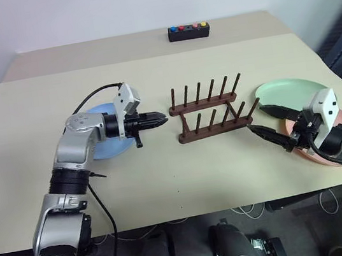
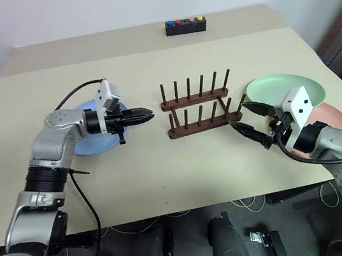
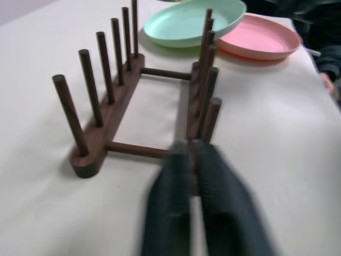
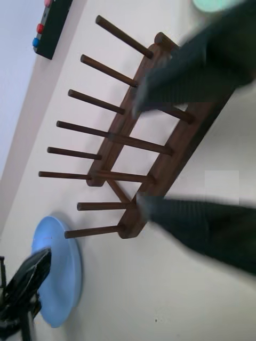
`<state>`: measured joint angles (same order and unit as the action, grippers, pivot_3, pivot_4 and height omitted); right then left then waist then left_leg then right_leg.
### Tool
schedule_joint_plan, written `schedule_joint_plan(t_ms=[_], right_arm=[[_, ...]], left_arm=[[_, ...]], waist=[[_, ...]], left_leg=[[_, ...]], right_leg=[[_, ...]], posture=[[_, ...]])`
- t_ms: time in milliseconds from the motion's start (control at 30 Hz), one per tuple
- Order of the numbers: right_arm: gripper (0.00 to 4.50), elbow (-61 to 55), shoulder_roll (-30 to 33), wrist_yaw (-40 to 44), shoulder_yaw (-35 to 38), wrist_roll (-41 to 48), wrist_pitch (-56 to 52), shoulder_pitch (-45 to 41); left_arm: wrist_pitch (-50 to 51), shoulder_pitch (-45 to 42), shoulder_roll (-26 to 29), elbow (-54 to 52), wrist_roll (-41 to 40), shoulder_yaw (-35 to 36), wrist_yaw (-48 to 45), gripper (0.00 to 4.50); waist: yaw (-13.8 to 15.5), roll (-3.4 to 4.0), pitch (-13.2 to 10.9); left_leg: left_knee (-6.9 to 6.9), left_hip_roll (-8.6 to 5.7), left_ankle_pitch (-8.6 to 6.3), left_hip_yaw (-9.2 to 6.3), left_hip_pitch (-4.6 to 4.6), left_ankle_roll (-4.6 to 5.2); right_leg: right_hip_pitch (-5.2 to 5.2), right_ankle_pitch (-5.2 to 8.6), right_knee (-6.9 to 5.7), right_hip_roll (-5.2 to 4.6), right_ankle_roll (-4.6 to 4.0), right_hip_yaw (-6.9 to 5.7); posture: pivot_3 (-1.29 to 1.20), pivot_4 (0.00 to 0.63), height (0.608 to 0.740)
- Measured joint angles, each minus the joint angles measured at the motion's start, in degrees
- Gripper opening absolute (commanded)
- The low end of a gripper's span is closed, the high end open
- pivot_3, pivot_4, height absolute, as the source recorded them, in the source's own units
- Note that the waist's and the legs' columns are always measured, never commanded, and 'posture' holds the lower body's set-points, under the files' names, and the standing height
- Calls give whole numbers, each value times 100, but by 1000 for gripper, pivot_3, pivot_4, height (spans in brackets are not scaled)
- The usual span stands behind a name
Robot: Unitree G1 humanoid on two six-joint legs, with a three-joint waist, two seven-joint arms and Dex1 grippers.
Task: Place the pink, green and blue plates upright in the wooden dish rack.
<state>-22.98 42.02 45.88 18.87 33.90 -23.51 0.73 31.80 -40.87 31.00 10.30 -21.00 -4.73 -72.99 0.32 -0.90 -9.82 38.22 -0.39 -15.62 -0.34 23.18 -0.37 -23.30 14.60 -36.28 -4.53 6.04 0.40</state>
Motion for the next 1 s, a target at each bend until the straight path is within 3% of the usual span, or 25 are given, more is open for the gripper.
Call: schedule_joint_plan(t_ms=[67,100,233,433,700,1000], right_arm=[[119,109,0,25,-36,-29,18,3],[39,155,-3,33,-63,-75,30,-2],[39,482,-51,-83,-426,-644,338,-24],[39,1170,-74,-412,-1061,-1766,884,-22],[39,1463,-474,-960,-1369,-2409,977,-340],[39,1836,-653,-1152,-1588,-2704,1084,-662]], left_arm=[[660,139,246,-440,-501,168,-227,0],[833,215,285,-618,-660,209,-289,0],[1043,777,86,-1271,-808,-110,-87,0],[598,977,-675,-1205,-329,-556,916,0],[84,1454,-912,-1069,339,-1213,1521,0],[-611,1204,-1299,-131,839,-1181,2253,0]], waist=[[-15,0,0],[-12,3,1],[40,2,1],[35,2,1],[-3,6,3],[39,7,4]], left_leg=[[0,0,0,0,-1,0],[0,0,0,0,-3,0],[2,-2,1,2,-19,0],[3,-6,7,9,-23,5],[-5,-4,8,16,-31,4],[-4,-9,8,17,-28,4]], right_leg=[[0,0,-1,0,0,-1],[2,0,-1,0,0,0],[23,3,2,-2,-5,4],[23,5,4,-2,-18,14],[19,-1,0,1,-9,23],[21,-2,4,-2,-10,23]], posture=[[0,150,740],[0,150,740],[0,150,740],[0,150,740],[0,150,740],[0,150,740]])
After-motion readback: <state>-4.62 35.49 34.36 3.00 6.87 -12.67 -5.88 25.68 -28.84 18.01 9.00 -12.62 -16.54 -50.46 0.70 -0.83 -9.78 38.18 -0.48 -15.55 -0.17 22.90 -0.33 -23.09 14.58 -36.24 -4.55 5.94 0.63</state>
